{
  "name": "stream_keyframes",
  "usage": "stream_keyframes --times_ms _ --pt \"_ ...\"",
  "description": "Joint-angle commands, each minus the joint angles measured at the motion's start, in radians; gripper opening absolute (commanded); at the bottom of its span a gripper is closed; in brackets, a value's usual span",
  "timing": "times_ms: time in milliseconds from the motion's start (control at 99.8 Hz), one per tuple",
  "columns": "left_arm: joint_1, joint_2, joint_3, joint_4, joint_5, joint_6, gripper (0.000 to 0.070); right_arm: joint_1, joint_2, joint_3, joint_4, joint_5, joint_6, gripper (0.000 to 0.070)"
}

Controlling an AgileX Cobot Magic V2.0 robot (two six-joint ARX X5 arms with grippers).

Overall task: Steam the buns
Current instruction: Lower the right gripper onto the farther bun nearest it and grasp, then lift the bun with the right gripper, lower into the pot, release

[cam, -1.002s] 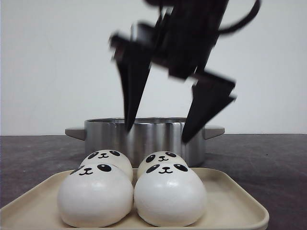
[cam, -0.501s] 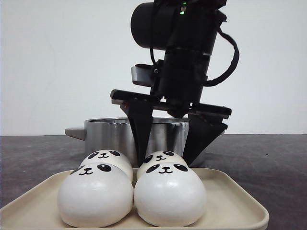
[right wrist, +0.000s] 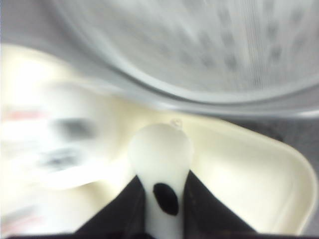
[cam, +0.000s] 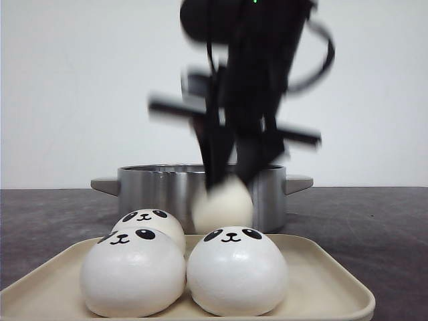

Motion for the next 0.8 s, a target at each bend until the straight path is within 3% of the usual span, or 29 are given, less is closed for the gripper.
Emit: stream_keyframes --times_ms 0,150,290,571,791 --pt "-0.005 0.005 0.014 0.012 -0.005 -0.008 0.0592 0.021 -0.069 0.081 0.021 0.008 -0.032 0.001" --pt "-0.005 0.005 0.014 0.012 -0.005 -0.008 0.0592 0.012 -0.122 0.209 0.055 0.092 -0.12 0.0009" --pt "-0.005 0.008 0.014 0.018 -0.005 -0.008 0.0592 -0.073 -0.089 0.289 0.097 0.142 -0.195 0.0008" --pt "-0.005 0.009 0.014 0.017 -0.005 0.008 0.0592 -0.225 0.109 0.29 0.222 0.13 -0.209 0.0009" --pt "-0.005 0.009 0.014 0.014 -0.005 0.008 0.0592 -0.268 0.286 0.29 0.288 0.055 -0.208 0.0009"
